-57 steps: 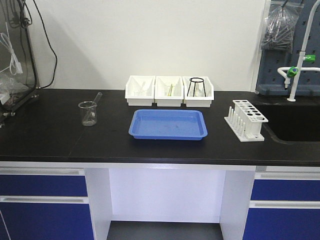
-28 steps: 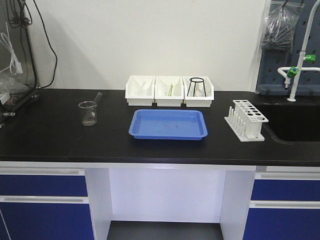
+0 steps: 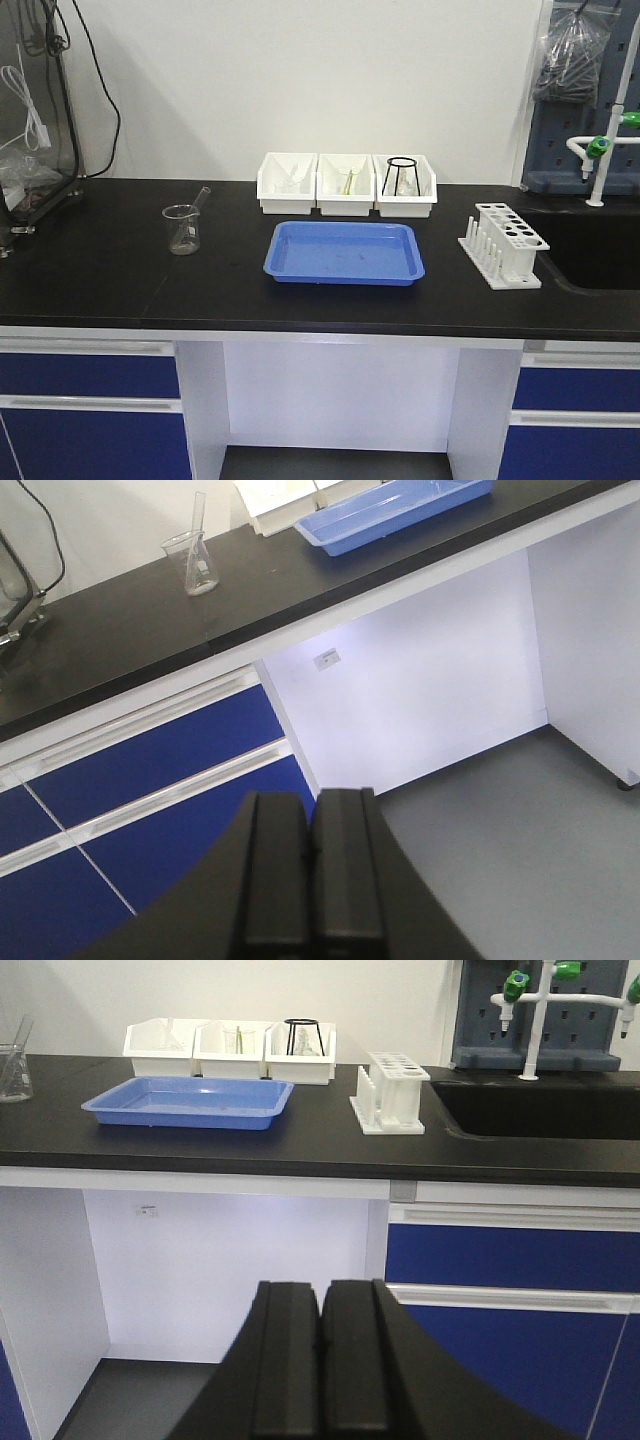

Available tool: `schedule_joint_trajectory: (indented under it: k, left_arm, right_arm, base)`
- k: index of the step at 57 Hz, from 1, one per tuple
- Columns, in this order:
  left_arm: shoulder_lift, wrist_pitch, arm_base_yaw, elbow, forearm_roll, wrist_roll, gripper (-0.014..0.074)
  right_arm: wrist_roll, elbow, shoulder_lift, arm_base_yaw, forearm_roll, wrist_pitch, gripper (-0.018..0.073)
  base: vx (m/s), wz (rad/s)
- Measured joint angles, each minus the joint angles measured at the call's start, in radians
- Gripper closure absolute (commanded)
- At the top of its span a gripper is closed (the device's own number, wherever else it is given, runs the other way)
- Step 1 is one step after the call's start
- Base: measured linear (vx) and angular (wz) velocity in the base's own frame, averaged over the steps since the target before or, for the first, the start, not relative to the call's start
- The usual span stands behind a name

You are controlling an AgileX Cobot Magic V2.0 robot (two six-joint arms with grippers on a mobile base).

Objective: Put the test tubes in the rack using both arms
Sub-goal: 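Drive the base up to the bench facing the white bins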

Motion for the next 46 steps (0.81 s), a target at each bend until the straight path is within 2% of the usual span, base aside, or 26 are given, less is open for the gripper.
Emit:
schedule_joint_trajectory:
  k: [24,46]
  left_arm:
    - [0.000,0.000,0.000,0.000,0.000,0.000,0.0611]
    - [0.000,0.000,0.000,0.000,0.000,0.000,0.0611]
  right_arm:
    - [0.000,0.000,0.000,0.000,0.000,0.001,0.0564]
    - [0.000,0.000,0.000,0.000,0.000,0.001,0.0564]
  base:
    - [0.20,0.08]
    - [0.32,-0.07]
